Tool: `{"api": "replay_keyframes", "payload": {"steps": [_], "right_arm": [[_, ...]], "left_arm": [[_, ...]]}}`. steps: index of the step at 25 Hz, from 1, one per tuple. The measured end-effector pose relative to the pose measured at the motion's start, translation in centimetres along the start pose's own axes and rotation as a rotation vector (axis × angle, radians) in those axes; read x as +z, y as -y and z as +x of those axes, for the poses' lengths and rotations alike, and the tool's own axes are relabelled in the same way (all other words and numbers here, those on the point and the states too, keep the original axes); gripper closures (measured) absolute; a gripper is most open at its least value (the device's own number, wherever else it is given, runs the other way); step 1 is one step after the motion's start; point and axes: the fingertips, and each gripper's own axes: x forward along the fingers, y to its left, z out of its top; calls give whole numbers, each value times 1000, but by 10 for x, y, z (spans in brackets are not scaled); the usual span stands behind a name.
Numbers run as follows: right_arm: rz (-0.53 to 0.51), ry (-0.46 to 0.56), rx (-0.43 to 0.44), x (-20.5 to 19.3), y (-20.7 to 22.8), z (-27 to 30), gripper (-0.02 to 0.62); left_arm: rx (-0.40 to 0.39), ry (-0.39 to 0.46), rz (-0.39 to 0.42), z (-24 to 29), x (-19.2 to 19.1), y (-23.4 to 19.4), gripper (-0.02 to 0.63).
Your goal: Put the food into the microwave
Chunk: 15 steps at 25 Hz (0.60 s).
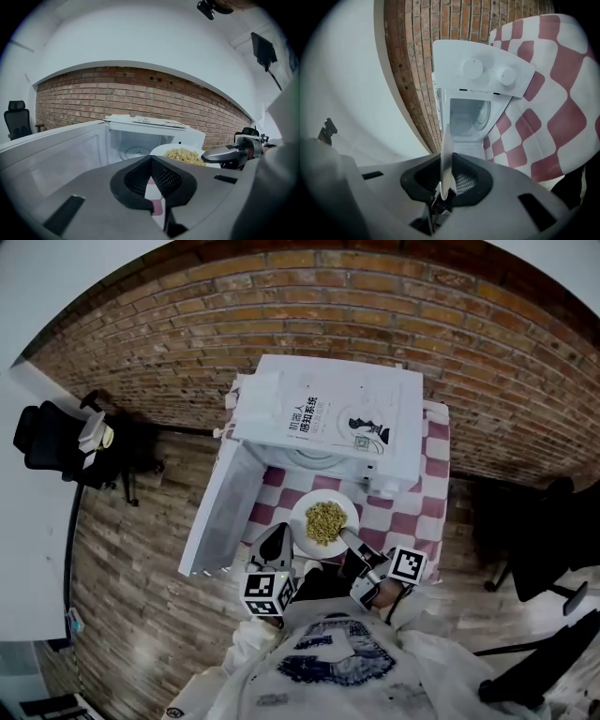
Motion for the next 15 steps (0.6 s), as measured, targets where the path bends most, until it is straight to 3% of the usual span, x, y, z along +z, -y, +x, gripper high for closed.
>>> {"api": "replay_keyframes", "payload": {"steps": [15], "right_arm": [[-10,176,-35,31,5,44,538]], "left_arm": [[-172,-16,62,67,31,-33,598]]}}
